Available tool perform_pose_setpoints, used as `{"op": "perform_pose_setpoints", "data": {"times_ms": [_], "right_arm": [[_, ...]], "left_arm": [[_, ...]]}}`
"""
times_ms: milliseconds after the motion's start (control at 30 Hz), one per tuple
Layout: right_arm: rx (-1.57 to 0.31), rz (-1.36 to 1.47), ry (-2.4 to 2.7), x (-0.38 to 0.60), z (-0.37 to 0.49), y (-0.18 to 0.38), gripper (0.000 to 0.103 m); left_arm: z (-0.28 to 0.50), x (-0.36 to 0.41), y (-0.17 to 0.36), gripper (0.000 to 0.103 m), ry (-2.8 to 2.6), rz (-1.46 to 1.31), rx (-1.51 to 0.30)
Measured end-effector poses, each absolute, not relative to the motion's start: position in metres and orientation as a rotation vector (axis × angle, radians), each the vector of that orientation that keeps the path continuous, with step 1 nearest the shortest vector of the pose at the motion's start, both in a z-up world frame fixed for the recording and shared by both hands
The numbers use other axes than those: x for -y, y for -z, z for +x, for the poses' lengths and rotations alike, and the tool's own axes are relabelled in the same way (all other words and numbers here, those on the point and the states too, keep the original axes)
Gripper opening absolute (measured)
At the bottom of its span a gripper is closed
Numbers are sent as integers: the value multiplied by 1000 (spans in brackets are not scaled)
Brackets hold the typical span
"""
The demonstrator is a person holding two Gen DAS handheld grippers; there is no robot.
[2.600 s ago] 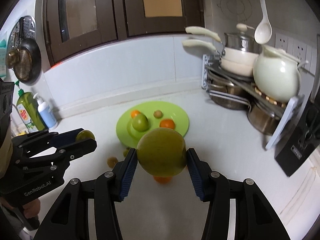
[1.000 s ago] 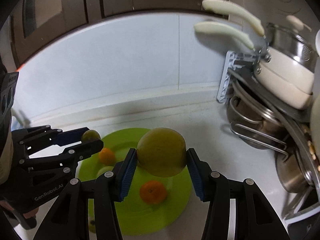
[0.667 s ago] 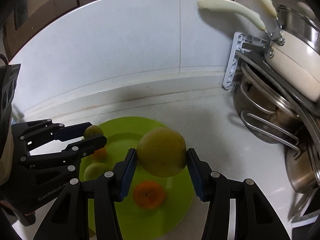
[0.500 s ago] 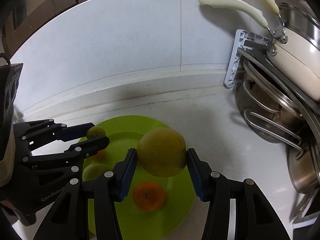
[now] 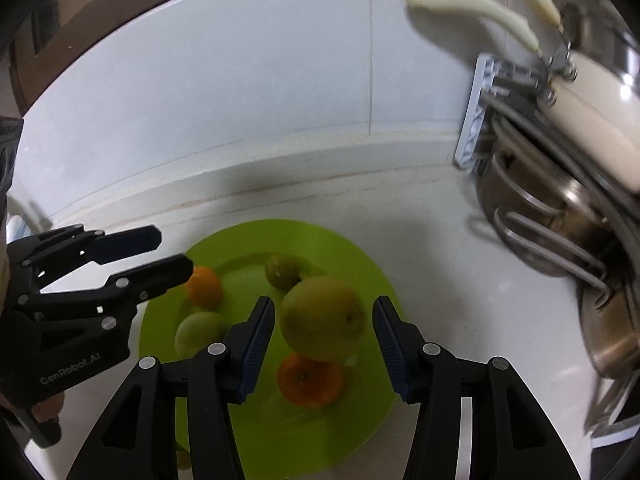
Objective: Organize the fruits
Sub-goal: 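Open right gripper onto the plate while left gripper releases the green apple, then grasp a large orange with right gripper while left grasps a brown fruit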
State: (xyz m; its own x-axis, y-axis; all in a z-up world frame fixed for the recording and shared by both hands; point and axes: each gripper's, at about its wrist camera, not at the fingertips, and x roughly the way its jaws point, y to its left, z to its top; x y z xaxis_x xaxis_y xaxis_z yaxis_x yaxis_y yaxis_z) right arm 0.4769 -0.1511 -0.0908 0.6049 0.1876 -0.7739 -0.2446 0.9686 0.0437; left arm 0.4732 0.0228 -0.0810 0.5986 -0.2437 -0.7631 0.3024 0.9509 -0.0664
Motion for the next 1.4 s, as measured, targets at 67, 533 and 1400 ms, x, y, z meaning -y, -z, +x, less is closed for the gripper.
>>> {"op": "perform_pose_setpoints", "data": {"times_ms": [67, 533, 1400], "right_arm": [[-864, -81, -247, 150, 470, 82, 52], [-692, -129, -206, 145, 387, 29, 69], [-746, -54, -185, 141, 271, 47, 70]], "left_arm": [[466, -25, 75, 46, 316, 71, -860], [386, -39, 29, 64, 305, 34, -756], [279, -50, 44, 77, 296, 44, -797]]}}
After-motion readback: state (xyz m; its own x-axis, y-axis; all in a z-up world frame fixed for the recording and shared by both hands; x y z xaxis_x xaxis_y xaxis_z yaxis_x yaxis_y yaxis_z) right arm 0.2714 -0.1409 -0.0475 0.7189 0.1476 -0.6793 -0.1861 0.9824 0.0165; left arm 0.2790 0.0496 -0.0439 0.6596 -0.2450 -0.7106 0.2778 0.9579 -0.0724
